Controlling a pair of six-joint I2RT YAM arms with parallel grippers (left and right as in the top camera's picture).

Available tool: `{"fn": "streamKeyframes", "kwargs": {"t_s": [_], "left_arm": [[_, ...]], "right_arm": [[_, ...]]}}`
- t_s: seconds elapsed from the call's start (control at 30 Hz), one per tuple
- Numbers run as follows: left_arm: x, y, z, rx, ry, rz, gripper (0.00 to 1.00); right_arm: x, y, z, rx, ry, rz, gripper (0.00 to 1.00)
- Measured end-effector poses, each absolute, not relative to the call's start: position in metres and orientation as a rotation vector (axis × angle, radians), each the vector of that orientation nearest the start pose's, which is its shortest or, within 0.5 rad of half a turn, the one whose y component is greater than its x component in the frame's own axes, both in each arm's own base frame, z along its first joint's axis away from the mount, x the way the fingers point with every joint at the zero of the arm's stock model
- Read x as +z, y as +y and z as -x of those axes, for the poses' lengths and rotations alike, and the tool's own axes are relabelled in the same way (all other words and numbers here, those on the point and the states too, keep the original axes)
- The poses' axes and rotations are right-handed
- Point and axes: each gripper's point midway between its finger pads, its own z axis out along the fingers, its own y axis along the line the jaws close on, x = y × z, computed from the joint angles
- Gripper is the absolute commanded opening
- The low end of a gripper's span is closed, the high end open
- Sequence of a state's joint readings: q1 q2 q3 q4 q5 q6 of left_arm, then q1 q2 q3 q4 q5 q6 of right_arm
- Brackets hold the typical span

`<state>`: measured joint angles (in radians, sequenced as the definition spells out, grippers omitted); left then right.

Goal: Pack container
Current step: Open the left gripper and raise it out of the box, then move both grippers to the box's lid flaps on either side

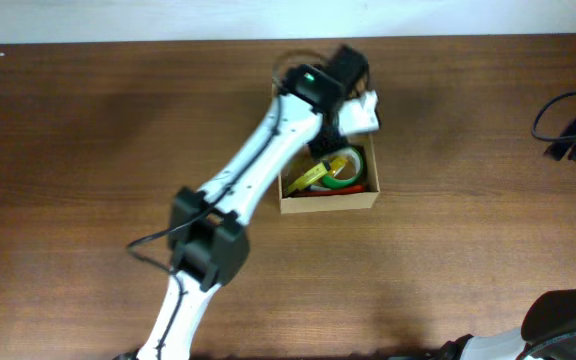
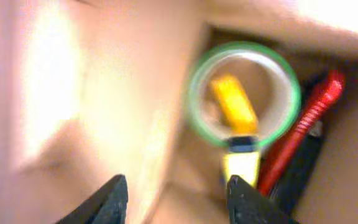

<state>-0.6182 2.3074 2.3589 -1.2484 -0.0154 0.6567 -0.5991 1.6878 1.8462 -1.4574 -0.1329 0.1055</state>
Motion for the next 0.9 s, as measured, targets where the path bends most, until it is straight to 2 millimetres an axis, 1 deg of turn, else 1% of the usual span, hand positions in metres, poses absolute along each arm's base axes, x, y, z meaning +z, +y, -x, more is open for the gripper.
{"fn": "streamKeyframes", "kwargs": {"t_s": [0.07,0.1,0.13,0.2,0.27,0.3,0.37,0.4,0.47,0.57,0.63,0.67,0.77,0.8,0.87,0.9], "left_arm": [[0.196,-0.294,-0.444,0.059,2.177,-1.514,0.50],[0.221,-0.286,-0.449,0.080,2.154,-1.434,0.47],[0.241,-0.279,-0.453,0.099,2.139,-1.365,0.45],[0.287,-0.258,-0.460,0.146,2.103,-1.193,0.43],[0.324,-0.238,-0.466,0.173,2.077,-1.024,0.41],[0.339,-0.227,-0.469,0.178,2.070,-0.943,0.39],[0.362,-0.205,-0.474,0.173,2.067,-0.785,0.36],[0.369,-0.193,-0.477,0.168,2.072,-0.710,0.34],[0.375,-0.169,-0.485,0.155,2.094,-0.583,0.33],[0.370,-0.135,-0.499,0.109,2.144,-0.419,0.31],[0.363,-0.116,-0.508,0.057,2.174,-0.321,0.28],[0.360,-0.108,-0.514,0.023,2.184,-0.276,0.28],[0.346,-0.092,-0.531,-0.110,2.209,-0.169,0.26],[0.338,-0.089,-0.538,-0.163,2.222,-0.138,0.24],[0.322,-0.088,-0.548,-0.260,2.246,-0.094,0.24],[0.314,-0.088,-0.552,-0.299,2.259,-0.078,0.24]], "right_arm": [[0.239,-0.179,-0.303,0.085,2.670,-0.954,0.99],[0.239,-0.180,-0.304,0.083,2.667,-0.952,0.99],[0.239,-0.180,-0.304,0.082,2.664,-0.950,0.98],[0.241,-0.181,-0.308,0.086,2.651,-0.939,0.88],[0.243,-0.181,-0.315,0.108,2.625,-0.920,0.75],[0.245,-0.180,-0.319,0.130,2.611,-0.904,0.63],[0.250,-0.176,-0.330,0.188,2.569,-0.872,0.31],[0.253,-0.175,-0.337,0.218,2.543,-0.855,0.20],[0.261,-0.172,-0.352,0.271,2.487,-0.801,0.04],[0.271,-0.165,-0.370,0.321,2.426,-0.730,0.04],[0.278,-0.156,-0.383,0.339,2.397,-0.664,0.03],[0.281,-0.150,-0.389,0.349,2.389,-0.632,0.04],[0.287,-0.129,-0.412,0.380,2.359,-0.521,0.04],[0.285,-0.121,-0.419,0.402,2.361,-0.488,0.04],[0.276,-0.105,-0.432,0.458,2.375,-0.439,0.04],[0.267,-0.098,-0.439,0.492,2.392,-0.421,0.04]]}}
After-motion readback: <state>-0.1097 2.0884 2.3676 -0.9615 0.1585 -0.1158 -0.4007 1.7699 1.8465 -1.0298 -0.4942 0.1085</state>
